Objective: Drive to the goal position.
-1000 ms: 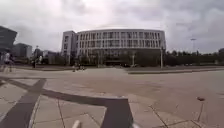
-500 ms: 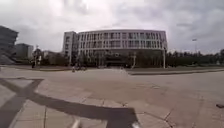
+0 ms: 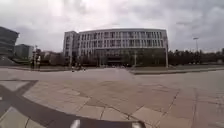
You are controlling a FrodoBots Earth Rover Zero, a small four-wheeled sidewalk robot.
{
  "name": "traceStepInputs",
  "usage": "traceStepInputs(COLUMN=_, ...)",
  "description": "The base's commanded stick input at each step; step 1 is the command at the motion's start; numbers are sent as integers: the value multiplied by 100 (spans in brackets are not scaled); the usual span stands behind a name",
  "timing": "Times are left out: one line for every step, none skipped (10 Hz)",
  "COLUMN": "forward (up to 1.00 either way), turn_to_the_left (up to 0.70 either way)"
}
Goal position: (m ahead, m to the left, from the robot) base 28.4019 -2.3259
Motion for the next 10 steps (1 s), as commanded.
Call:
traceStepInputs(forward=85, turn_to_the_left=0)
traceStepInputs(forward=85, turn_to_the_left=0)
traceStepInputs(forward=85, turn_to_the_left=0)
traceStepInputs(forward=85, turn_to_the_left=0)
traceStepInputs(forward=85, turn_to_the_left=0)
traceStepInputs(forward=85, turn_to_the_left=0)
traceStepInputs(forward=85, turn_to_the_left=0)
traceStepInputs(forward=85, turn_to_the_left=0)
traceStepInputs(forward=85, turn_to_the_left=0)
traceStepInputs(forward=85, turn_to_the_left=0)
